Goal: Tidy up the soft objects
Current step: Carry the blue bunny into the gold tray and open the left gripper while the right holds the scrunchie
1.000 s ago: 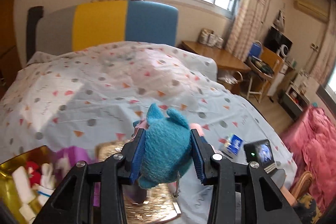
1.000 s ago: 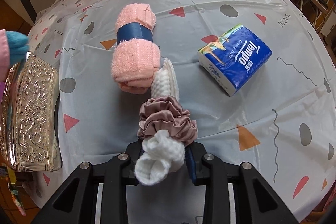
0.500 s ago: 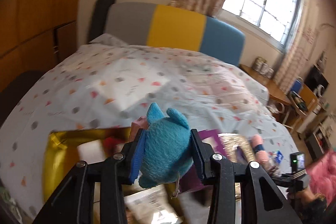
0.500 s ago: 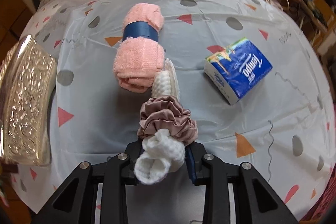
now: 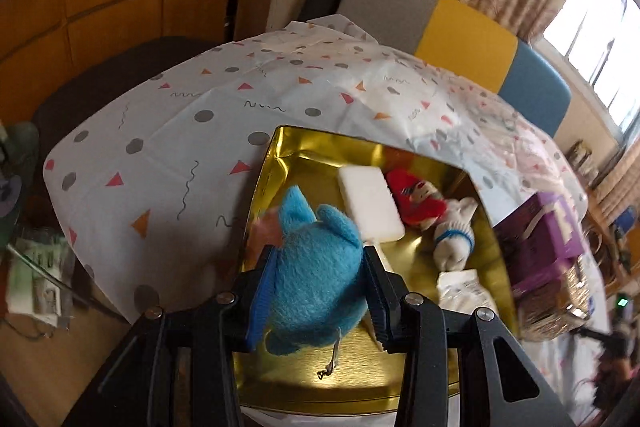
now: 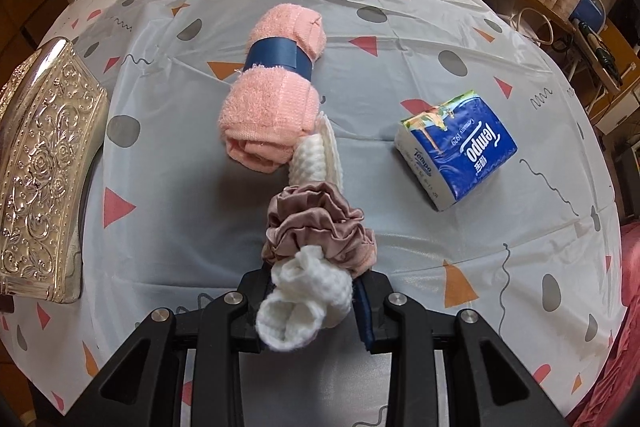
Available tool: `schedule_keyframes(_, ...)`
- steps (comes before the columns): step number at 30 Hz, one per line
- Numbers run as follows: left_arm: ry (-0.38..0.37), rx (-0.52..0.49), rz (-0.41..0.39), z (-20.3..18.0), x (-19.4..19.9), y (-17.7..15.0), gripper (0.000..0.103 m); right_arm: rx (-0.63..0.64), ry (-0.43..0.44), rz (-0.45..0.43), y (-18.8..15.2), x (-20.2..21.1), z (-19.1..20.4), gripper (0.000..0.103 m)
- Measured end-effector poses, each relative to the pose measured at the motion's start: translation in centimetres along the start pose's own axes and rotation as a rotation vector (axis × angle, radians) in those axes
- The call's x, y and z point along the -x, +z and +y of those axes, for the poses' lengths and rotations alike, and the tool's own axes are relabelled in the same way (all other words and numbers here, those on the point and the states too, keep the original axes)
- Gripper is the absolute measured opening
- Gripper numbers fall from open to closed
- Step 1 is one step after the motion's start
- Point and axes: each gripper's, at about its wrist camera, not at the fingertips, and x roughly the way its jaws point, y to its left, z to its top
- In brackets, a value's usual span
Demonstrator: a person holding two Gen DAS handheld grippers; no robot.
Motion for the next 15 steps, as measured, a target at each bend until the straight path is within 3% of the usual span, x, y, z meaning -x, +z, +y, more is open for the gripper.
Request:
schedule_keyframes(3,-0.019,-0.034,-0.002,-0.7,-0.9,0.9,0.042,0.0,-0.005,-0.002,-0.1,-0.1,0.2,0.032)
schedule_keyframes(9,0.02,-0.125,0.007,-2.2,-4.5,4.9,0.043,0.001,-0.008,-0.004,-0.1,0.0,0.2,0.032)
schedule_keyframes(15,0.076,-0.101,0.034,-2.1,-8.2,6.8,0.053,0.0,-0.008,-0.005,-0.2,0.0,0.3,0.032)
